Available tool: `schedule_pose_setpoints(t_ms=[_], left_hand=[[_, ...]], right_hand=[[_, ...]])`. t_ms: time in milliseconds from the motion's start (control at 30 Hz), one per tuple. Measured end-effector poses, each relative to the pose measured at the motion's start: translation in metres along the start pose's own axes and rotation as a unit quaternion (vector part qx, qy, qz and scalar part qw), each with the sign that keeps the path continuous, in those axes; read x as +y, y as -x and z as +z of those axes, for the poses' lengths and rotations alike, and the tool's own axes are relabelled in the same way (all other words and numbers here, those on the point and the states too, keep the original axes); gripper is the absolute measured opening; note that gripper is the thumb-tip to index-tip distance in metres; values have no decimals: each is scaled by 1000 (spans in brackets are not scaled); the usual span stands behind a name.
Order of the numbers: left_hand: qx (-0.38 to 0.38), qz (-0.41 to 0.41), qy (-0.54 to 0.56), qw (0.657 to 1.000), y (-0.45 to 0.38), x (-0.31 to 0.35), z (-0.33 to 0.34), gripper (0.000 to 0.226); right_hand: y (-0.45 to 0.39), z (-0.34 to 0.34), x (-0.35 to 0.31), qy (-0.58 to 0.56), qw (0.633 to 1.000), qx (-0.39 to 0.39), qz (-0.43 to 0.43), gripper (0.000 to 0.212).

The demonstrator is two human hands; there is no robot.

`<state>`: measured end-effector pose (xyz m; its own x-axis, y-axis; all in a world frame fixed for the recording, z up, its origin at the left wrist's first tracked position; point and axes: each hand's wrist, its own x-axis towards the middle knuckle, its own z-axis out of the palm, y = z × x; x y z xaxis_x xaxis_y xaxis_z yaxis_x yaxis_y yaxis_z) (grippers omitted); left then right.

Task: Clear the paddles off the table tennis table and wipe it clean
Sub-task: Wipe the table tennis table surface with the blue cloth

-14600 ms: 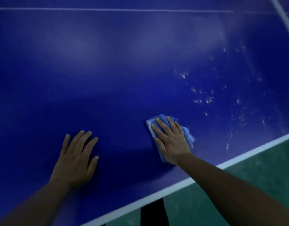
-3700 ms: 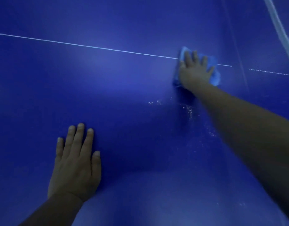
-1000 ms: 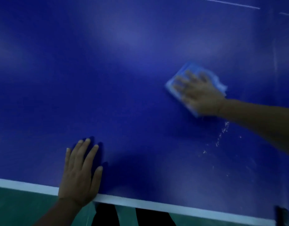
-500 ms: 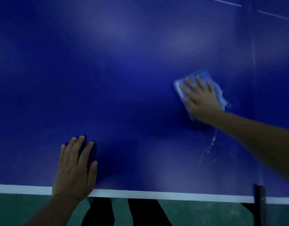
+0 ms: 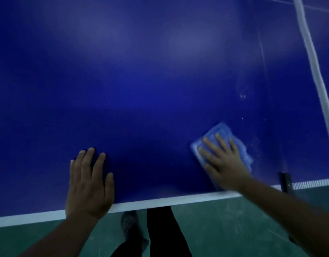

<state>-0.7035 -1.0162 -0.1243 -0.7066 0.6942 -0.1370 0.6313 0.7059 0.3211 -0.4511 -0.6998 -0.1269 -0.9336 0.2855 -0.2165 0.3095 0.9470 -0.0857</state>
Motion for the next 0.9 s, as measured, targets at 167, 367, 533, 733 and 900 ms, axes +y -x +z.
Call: schedule_pose_setpoints(t_ms=[167,367,533,733,900], left_hand=[[19,9,5,1000,2,-4,5,63],[45,18,31,998,5,-3,7,63],[45,21,34,998,5,-3,7,61],[41,18,28,999,5,-3,7,61],[49,18,28,998,5,-4,8,61]], right_hand=[[-63,-14,4,-88,929,82,350,58],[-10,8,-116,-62,961,70,262,57],[60,19,-91,-47,919,81,383,51],[74,-12,-62,-96,829,157,528,36],[3,-2,-128,-100,904,173,378,41]])
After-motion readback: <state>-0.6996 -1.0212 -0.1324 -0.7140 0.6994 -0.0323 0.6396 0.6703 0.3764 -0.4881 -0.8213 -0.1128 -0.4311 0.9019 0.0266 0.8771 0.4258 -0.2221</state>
